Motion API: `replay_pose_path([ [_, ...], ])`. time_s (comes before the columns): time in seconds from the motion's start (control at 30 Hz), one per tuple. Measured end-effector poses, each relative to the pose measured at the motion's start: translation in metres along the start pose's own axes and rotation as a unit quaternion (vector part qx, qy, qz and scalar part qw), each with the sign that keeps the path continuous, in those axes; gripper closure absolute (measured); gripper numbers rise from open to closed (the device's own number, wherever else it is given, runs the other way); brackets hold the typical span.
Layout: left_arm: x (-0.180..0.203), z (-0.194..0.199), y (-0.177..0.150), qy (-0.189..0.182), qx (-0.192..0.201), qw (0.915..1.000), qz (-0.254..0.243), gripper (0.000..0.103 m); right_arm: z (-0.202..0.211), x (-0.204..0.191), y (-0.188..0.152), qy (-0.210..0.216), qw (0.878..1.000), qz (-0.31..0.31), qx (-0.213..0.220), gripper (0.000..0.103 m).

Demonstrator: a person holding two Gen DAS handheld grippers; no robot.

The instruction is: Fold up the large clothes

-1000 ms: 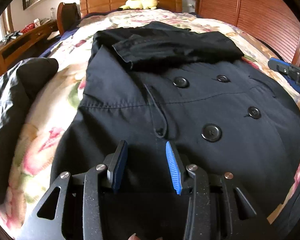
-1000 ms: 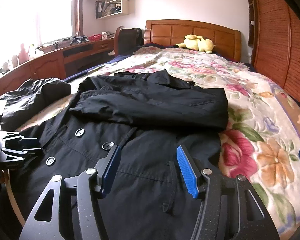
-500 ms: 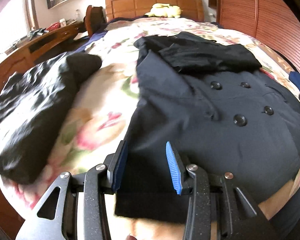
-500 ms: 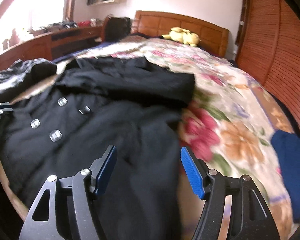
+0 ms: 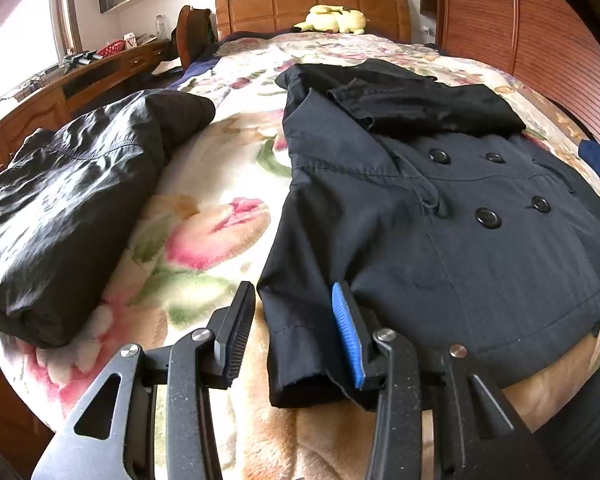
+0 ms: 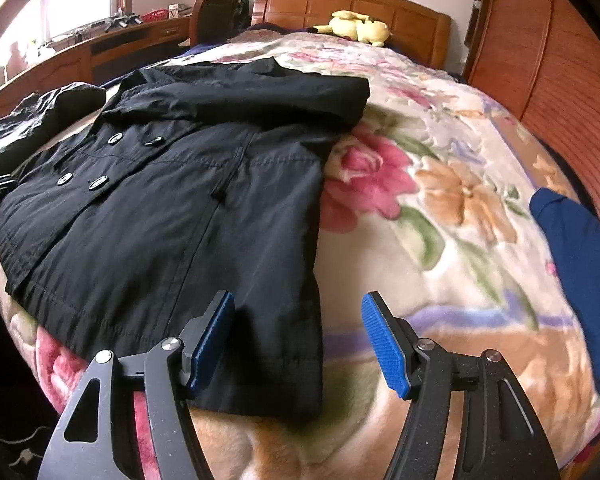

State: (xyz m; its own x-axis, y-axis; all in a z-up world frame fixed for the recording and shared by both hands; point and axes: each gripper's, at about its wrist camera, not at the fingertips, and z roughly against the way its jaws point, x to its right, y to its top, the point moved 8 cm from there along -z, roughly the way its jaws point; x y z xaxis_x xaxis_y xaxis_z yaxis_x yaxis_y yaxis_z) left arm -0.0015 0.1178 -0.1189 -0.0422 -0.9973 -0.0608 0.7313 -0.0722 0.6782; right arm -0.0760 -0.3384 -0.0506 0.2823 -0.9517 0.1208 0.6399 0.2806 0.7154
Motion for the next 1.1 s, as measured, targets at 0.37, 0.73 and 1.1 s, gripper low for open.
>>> replay_pose_path([
  [0.37, 0.006, -0.002, -0.003, 0.023, 0.007, 0.9992, -0.031, 0.062, -0.004, -0.019, -0.006, 0.064, 0.998, 0.021, -0.003, 0.069],
  [0.73, 0.009, 0.007, -0.011, -0.012, 0.005, 0.9997, -0.019, 0.070, -0.002, -0.022, -0.010, 0.053, 0.998, 0.012, 0.032, 0.091],
  [1.1, 0.025, 0.040, -0.005, -0.026, 0.047, 0.9979, -0.036, 0.098, 0.027, -0.021, -0.010, 0.051, 0.994, -0.002, 0.092, 0.095],
])
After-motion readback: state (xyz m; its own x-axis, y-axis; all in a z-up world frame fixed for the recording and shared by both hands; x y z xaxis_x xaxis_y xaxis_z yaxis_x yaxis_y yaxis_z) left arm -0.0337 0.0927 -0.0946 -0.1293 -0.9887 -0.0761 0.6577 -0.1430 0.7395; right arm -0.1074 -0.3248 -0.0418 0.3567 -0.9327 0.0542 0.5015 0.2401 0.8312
